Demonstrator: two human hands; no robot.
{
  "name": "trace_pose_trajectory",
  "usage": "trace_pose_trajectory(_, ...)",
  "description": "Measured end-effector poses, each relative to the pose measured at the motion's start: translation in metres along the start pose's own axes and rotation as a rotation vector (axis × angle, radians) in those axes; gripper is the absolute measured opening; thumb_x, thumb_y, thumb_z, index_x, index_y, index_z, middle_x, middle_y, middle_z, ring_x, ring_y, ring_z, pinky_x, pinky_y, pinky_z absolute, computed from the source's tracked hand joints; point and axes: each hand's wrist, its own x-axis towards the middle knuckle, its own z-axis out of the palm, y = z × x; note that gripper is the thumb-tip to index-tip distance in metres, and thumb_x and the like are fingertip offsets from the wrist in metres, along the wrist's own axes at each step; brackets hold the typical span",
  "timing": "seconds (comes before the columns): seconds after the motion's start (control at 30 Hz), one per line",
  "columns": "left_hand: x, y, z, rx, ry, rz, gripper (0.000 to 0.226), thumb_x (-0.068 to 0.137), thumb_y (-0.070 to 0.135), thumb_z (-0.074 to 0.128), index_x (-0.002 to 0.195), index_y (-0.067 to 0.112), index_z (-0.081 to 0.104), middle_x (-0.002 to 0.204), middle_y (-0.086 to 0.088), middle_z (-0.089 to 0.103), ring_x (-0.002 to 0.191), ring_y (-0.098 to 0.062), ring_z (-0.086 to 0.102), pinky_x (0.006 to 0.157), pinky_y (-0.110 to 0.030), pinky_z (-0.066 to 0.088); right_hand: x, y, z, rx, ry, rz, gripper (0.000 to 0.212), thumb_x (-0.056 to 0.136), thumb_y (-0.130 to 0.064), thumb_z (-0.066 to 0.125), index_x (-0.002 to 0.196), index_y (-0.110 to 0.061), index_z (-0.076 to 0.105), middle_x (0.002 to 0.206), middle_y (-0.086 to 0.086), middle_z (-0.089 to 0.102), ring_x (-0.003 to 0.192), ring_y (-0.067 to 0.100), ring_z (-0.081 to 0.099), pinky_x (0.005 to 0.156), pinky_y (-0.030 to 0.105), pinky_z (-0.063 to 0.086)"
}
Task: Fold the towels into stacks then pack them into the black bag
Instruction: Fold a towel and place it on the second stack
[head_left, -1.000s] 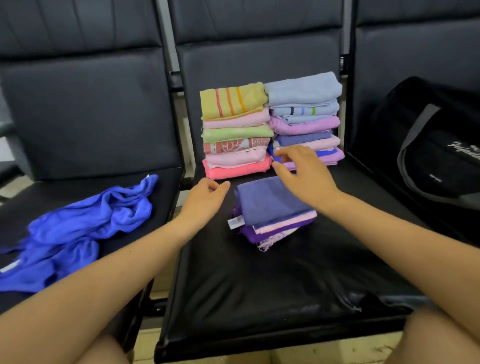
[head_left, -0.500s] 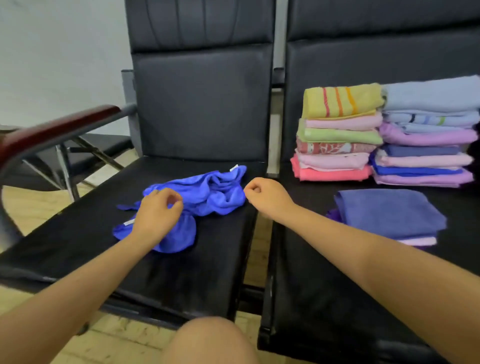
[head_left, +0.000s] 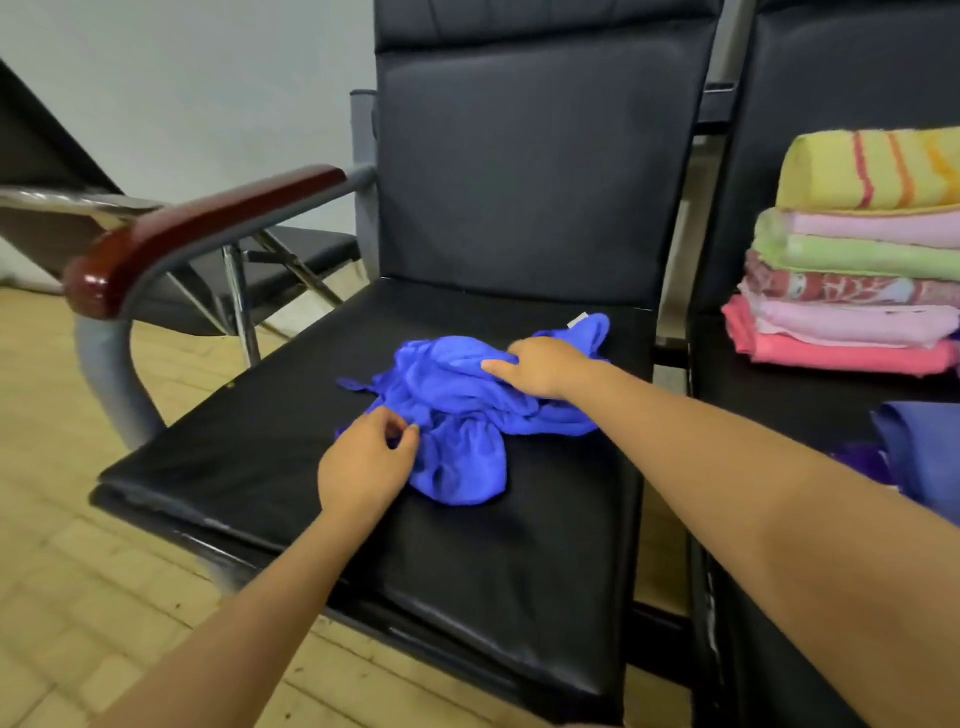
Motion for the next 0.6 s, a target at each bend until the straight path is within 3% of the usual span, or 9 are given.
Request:
trace_pose_trajectory(0.07, 0.0, 0.0, 0.0, 0.008, 0.003, 0.01, 0.019, 0.089, 0.041, 0.054, 0.085, 0.024, 0.061, 0.086, 0.009, 0.065, 0.084, -0.017, 0.061, 0.066, -0.03, 0.042, -0.003, 0.009, 0.003, 0.047, 0.004, -0.015, 0.05, 0.097, -0.054, 0.04, 0.099, -0.01, 0.063, 0.101, 0.008, 0.066, 0.096, 0.026, 0.059, 0.08, 0.031, 0.041)
trace_pose_trajectory(0.1, 0.0, 0.001, 0.0, 0.015, 0.001, 0.016, 0.018, 0.09, 0.04, 0.054, 0.085, 0.024, 0.061, 0.086, 0.009, 0.065, 0.084, -0.017, 0.061, 0.067, -0.03, 0.043, -0.006, 0.011, 0.0, 0.174, 0.009, -0.013, 0.045, 0.096, -0.052, 0.045, 0.084, -0.012, 0.061, 0.089, 0.005, 0.063, 0.083, 0.024, 0.059, 0.071, 0.03, 0.043)
trace_pose_trajectory(0.2, -0.001, 0.001, -0.001, 0.037, -0.017, 0.022, 0.016, 0.091, 0.039, 0.052, 0.087, 0.026, 0.062, 0.088, 0.008, 0.065, 0.084, -0.017, 0.062, 0.068, -0.031, 0.046, -0.02, 0.012, -0.032, 0.689, 0.128, 0.018, 0.045, 0.093, -0.04, 0.058, 0.058, -0.019, 0.038, 0.049, -0.001, 0.036, 0.04, 0.013, 0.035, 0.043, 0.022, 0.029)
trace_pose_trajectory(0.4, 0.003, -0.001, 0.001, 0.064, -0.05, 0.037, 0.015, 0.091, 0.039, 0.052, 0.088, 0.03, 0.064, 0.097, 0.007, 0.065, 0.085, -0.018, 0.063, 0.068, -0.031, 0.049, -0.059, 0.014, -0.133, 0.995, 0.573, -0.022, 0.034, 0.096, -0.034, 0.056, 0.07, -0.014, 0.046, 0.049, -0.001, 0.031, 0.031, 0.005, 0.026, 0.037, 0.016, 0.024)
trace_pose_trajectory(0.5, 0.001, 0.0, -0.001, 0.082, -0.084, 0.045, 0.017, 0.092, 0.035, 0.051, 0.091, 0.031, 0.067, 0.101, 0.004, 0.064, 0.09, -0.019, 0.063, 0.072, -0.032, 0.049, -0.088, 0.016, -0.171, 0.984, 0.65, -0.096, 0.031, 0.097, -0.033, 0.054, 0.079, -0.008, 0.051, 0.056, 0.005, 0.035, 0.033, 0.006, 0.03, 0.036, 0.016, 0.026)
trace_pose_trajectory(0.6, 0.007, 0.009, -0.003, 0.04, -0.119, -0.008, 0.02, 0.09, 0.029, 0.05, 0.089, 0.026, 0.069, 0.103, -0.005, 0.061, 0.099, -0.029, 0.059, 0.083, -0.038, 0.049, -0.116, 0.017, -0.198, 0.964, 0.662, -0.137, 0.038, 0.098, -0.034, 0.053, 0.068, -0.013, 0.045, 0.056, 0.003, 0.034, 0.034, 0.008, 0.03, 0.036, 0.015, 0.024)
